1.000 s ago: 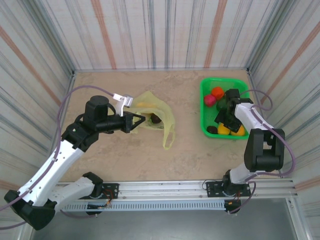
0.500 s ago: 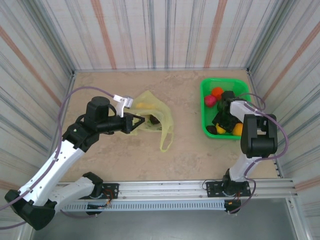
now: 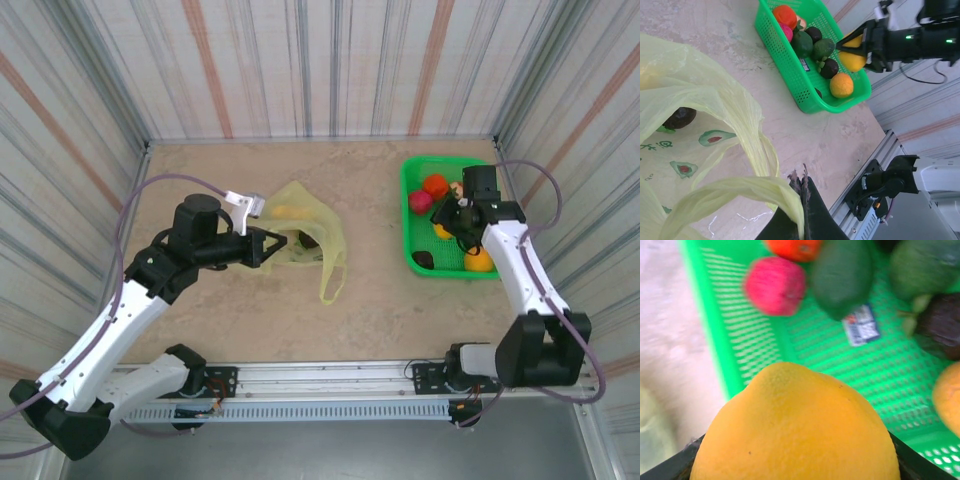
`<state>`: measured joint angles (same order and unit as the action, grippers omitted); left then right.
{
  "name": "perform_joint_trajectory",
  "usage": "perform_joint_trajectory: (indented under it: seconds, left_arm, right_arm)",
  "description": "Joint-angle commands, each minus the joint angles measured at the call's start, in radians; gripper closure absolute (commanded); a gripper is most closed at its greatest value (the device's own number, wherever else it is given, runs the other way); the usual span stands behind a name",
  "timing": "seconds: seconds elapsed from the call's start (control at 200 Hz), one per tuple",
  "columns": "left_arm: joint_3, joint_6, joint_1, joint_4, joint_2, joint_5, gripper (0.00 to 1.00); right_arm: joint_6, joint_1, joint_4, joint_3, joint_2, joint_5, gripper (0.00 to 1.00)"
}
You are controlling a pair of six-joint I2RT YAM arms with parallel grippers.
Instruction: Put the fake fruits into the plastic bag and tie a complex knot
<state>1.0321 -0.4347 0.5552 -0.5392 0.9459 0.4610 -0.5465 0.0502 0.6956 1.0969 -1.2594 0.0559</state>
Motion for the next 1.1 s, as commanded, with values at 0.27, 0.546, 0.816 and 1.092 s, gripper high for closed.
perform_joint_trajectory:
  seconds: [0.27, 0.546, 0.816, 1.092]
  left_arm:
    - [0.009, 0.007, -0.007, -0.091, -0.056, -0.079, 1.0]
    - [0.007, 0.008, -0.006, -0.112, -0.061, -0.101, 1.0]
    - [-0.025, 0.003, -0.007, -0.113, -0.094, -0.102, 1.0]
    - [-0.036, 0.044, -0.007, -0.13, -0.113, -0.076, 1.0]
  right_arm:
    - [0.151, 0.469, -0.149, -0.019, 0.15, 0.262, 0.42]
    - [0.135, 0.766, -0.242, 0.011, -0.126, 0.172, 0.44]
    - [0.063, 0.795, -0.232, 0.203, -0.413, 0.13, 0.46]
    - [-0.013, 0.795, -0.106, 0.499, -0.673, 0.059, 0.4]
